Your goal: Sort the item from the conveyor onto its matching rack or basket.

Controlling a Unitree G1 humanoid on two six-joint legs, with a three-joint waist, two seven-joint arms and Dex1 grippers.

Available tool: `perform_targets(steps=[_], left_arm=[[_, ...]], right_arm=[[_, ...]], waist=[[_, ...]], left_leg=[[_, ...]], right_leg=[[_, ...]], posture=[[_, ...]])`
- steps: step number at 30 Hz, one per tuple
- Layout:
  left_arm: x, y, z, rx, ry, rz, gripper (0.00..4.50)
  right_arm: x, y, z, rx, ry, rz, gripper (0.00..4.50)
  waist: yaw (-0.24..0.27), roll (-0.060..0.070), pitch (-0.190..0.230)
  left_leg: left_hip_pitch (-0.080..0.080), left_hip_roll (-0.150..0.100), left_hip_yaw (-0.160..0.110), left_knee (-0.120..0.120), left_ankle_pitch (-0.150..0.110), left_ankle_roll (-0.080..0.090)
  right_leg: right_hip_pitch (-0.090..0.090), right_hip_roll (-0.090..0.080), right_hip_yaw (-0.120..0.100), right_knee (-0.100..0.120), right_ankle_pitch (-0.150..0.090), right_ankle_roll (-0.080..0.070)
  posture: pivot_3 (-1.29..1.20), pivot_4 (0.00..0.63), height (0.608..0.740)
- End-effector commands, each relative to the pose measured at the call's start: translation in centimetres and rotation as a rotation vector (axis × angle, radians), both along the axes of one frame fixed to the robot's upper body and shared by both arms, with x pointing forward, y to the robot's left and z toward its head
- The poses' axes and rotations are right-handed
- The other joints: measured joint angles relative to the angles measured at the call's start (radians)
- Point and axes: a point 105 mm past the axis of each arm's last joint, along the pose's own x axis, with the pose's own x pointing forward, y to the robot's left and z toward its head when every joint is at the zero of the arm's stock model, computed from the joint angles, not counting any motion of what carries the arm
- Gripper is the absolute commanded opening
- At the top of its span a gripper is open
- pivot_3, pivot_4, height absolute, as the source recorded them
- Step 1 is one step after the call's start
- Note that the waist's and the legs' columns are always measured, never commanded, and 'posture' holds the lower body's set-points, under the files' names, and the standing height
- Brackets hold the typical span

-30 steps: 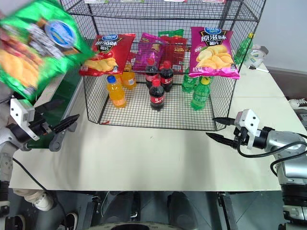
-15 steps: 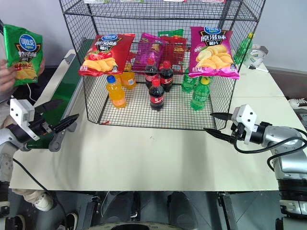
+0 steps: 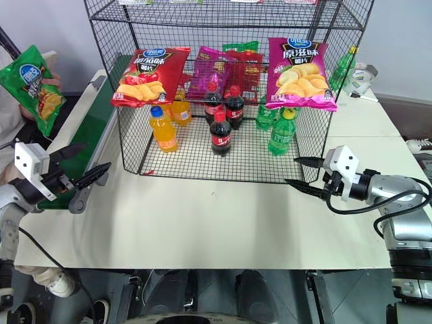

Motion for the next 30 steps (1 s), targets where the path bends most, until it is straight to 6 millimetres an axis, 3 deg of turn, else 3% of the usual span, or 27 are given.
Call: perform_targets(steps=[1,30], left_arm=[[-0.3,0.0,1.4,0.008,-0.064,0.007,4.50],[-1.5,-0.7,1.1,0.000,-0.033,-0.067,4.50]], right_arm=[[0.1,0.0,0.8,-0.020,-0.040,0.009,3.18],[0.4,0.8,1.7,0.001,-0.073,0.042,3.18]], waist=[[0.000,0.000,0.000],[-0.001,0.000,0.000]], left_leg=[[0.000,0.000,0.000,0.000,0.000,0.000],[0.000,0.000,0.000,0.000,0.000,0.000]], right_leg=[[0.000,0.000,0.000,0.000,0.000,0.000],[0.000,0.000,0.000,0.000,0.000,0.000]], posture=[[0.00,0.150,0.739],[0.00,0.150,0.739]])
